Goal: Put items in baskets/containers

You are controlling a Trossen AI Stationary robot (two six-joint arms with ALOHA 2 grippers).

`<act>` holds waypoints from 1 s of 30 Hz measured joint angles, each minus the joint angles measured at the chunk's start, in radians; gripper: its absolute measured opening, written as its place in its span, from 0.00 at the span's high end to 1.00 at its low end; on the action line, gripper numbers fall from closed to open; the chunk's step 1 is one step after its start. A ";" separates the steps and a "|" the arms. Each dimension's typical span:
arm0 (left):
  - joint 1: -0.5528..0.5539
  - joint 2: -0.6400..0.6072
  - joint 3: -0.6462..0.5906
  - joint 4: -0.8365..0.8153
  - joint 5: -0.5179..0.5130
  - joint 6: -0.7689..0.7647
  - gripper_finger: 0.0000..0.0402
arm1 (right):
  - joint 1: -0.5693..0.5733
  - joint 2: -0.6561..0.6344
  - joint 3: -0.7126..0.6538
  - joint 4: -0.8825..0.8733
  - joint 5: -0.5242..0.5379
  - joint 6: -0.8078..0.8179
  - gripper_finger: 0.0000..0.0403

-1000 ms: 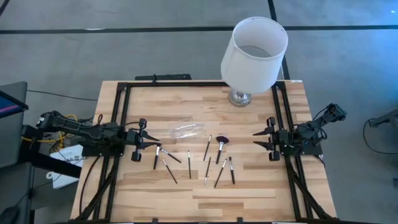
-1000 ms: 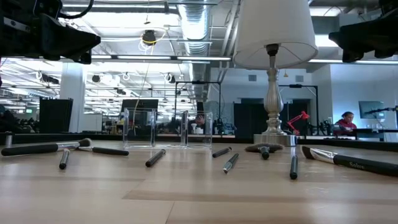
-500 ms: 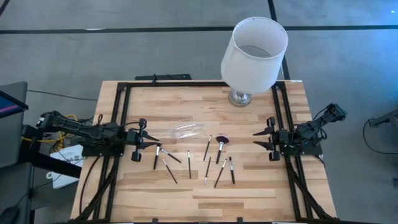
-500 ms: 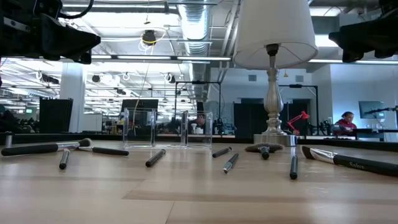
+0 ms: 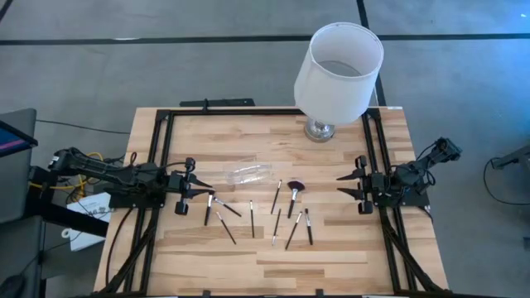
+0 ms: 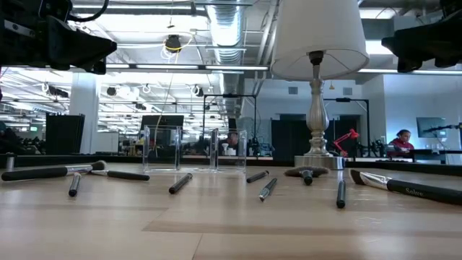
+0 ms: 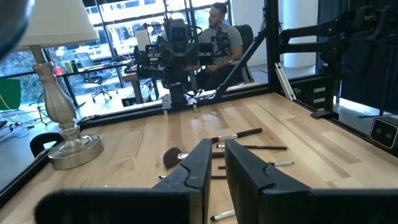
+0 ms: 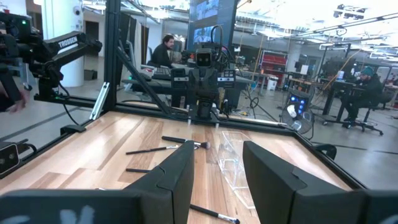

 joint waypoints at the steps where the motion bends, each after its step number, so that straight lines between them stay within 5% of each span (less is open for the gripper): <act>1: 0.000 0.000 0.000 0.000 0.000 0.000 0.89 | 0.000 0.000 0.000 0.000 0.000 0.000 0.68; 30: 0.000 0.000 0.000 0.054 0.008 -0.003 0.89 | 0.000 0.000 0.000 0.000 0.000 0.000 0.68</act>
